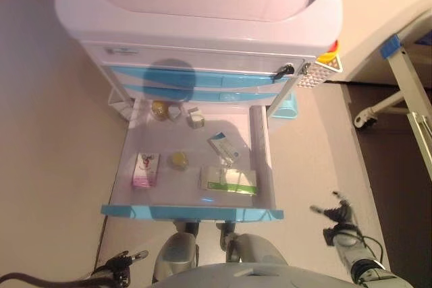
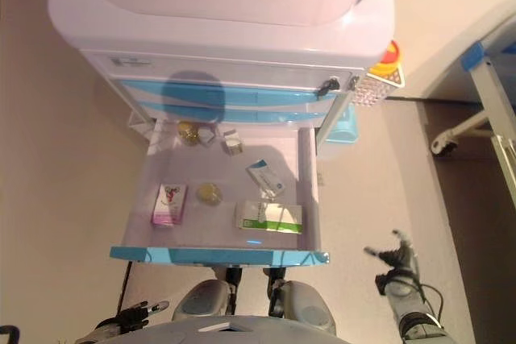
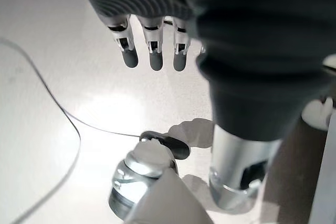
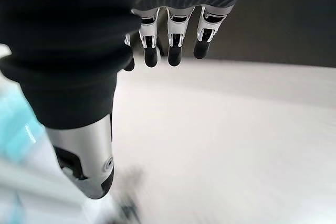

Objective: Open the drawer and pick up the medicine

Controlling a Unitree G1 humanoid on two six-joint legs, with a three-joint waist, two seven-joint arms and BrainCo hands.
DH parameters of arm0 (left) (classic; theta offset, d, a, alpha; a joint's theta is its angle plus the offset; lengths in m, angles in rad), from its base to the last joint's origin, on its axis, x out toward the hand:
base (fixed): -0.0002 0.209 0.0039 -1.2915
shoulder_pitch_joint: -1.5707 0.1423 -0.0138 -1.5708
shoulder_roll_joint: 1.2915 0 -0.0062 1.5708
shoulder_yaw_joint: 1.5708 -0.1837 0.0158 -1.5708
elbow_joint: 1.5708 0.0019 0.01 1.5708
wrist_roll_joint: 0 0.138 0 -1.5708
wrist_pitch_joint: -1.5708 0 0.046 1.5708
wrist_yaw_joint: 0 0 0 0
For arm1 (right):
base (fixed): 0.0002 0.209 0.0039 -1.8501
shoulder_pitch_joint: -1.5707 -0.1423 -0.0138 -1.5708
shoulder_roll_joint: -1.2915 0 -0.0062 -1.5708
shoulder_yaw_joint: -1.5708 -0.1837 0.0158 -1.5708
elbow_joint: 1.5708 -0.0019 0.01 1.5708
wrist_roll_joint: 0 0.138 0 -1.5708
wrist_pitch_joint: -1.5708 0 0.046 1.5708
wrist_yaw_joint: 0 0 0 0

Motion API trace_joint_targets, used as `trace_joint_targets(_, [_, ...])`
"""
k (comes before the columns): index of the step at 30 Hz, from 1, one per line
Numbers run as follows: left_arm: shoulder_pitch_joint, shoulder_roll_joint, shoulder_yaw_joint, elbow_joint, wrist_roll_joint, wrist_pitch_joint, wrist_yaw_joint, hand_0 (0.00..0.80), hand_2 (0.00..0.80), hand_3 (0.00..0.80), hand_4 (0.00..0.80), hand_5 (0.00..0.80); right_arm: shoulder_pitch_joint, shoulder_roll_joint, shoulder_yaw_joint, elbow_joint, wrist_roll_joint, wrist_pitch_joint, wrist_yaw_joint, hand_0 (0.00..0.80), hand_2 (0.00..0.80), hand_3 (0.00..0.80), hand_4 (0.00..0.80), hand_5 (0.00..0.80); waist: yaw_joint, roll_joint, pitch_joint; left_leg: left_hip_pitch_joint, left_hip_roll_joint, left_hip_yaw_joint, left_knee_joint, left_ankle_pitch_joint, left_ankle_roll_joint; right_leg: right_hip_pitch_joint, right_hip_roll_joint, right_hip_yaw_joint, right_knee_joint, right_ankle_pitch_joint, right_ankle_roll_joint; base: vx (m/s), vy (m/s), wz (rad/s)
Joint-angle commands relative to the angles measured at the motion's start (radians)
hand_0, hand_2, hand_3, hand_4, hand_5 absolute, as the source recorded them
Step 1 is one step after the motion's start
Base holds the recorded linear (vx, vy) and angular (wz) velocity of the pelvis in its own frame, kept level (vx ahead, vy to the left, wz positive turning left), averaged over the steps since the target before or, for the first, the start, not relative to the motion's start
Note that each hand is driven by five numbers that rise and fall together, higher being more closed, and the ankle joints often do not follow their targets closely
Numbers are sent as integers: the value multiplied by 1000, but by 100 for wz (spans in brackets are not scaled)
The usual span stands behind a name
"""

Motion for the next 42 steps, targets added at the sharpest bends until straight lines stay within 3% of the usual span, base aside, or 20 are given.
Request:
trace_joint_targets(1, [40,10,-23,30,38,-1,-14,0,0,0,0,0,10,-103,-46,-300,-32,9,-104,0,0,0,0,0,-23,-11,9,-32,-36,6,-14,-30,30,9,-23,15,88,-46,79,-37,23,-30])
trace_joint_targets(7, [53,-29,5,37,44,-20,3,0,0,0,0,0,56,-147,-64,-817,-242,-60,-70,0,0,0,0,0,-60,-43,0,-37,-31,53,-12,-48,39,-19,-24,44,82,-27,102,-38,26,-26])
trace_joint_targets(10, [37,-38,10,45,36,-29,17,0,0,0,0,0,54,-183,-22,-1013,-300,-153,22,0,0,0,0,0,-60,-54,-5,-48,-29,67,-12,-51,39,-32,-25,49,83,-24,109,-61,-5,-26])
trace_joint_targets(17, [25,-37,-5,45,-2,-50,42,0,0,0,0,0,-23,-285,114,-1216,-314,-328,233,0,0,0,0,0,-23,-74,-11,-65,-32,51,-6,-55,32,-25,-25,40,67,-34,105,-31,-45,-4])
trace_joint_targets(19, [18,-28,-19,43,-19,-49,46,0,0,0,0,0,-87,-304,176,-1239,-302,-334,276,0,0,0,0,0,-1,-79,-9,-71,-33,35,-8,-52,30,-22,-23,32,64,-38,100,-29,-76,15])
trace_joint_targets(28, [-2,-10,-45,36,-47,-47,38,0,0,0,0,0,-347,-291,406,-1200,-306,-251,390,0,0,0,0,0,75,-80,4,-89,-41,-46,-15,-32,14,-4,-11,-19,63,-76,63,-10,-82,34])
trace_joint_targets(37, [-6,-10,-62,16,-46,-56,12,0,0,0,0,0,-547,-208,648,-926,-427,-179,422,0,0,0,0,0,158,-44,12,-106,-42,-138,-43,15,-28,22,-14,-104,47,-112,23,-10,-50,40])
trace_joint_targets(42, [-10,-18,-64,4,-29,-58,-4,0,0,0,0,0,-604,-146,728,-751,-520,-138,395,0,0,0,0,0,193,-20,15,-122,-40,-171,-60,41,-49,29,-21,-150,41,-124,15,-42,-36,33])
